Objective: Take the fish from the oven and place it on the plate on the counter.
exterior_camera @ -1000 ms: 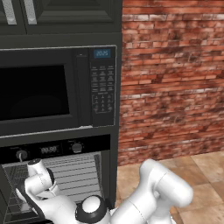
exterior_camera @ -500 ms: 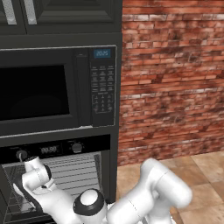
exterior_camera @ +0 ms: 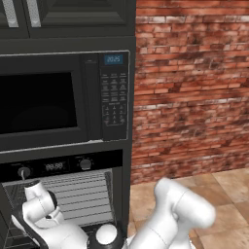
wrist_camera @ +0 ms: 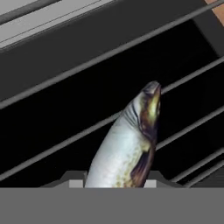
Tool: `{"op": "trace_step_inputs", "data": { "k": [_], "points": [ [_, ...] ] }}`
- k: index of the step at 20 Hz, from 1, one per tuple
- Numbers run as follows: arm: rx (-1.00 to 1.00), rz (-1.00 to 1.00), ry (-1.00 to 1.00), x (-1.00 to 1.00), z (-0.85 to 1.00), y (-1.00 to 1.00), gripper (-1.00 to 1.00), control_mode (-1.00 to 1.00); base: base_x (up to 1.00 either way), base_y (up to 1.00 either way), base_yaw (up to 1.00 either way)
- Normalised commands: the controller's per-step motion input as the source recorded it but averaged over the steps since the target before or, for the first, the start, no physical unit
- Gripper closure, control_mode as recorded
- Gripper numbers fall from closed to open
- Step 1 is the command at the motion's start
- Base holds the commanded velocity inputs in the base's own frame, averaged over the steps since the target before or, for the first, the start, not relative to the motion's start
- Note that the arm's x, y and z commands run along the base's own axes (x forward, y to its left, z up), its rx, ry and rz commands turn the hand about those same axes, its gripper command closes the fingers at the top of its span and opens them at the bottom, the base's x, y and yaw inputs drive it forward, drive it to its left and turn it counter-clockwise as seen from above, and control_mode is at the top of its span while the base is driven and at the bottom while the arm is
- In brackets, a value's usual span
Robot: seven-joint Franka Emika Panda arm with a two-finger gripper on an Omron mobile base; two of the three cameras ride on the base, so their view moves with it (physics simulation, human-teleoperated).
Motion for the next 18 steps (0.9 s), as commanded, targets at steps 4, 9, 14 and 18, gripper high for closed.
{"op": "trace_step_inputs", "data": {
  "k": [4,9,14,18],
  "points": [
    [0.13,0.00,-0.12,-0.45,0.60,-0.26,1.00,-1.00,0.00,0.00,0.00],
    [0.13,0.00,-0.03,-0.38,0.94,-0.42,1.00,-1.00,0.00,0.00,0.00],
    [0.13,0.00,-0.03,-0.45,1.00,-0.52,1.00,-1.00,0.00,0.00,0.00],
    [0.12,0.01,-0.04,-0.37,1.00,-0.63,1.00,-1.00,0.00,0.00,0.00]
  ]
}}
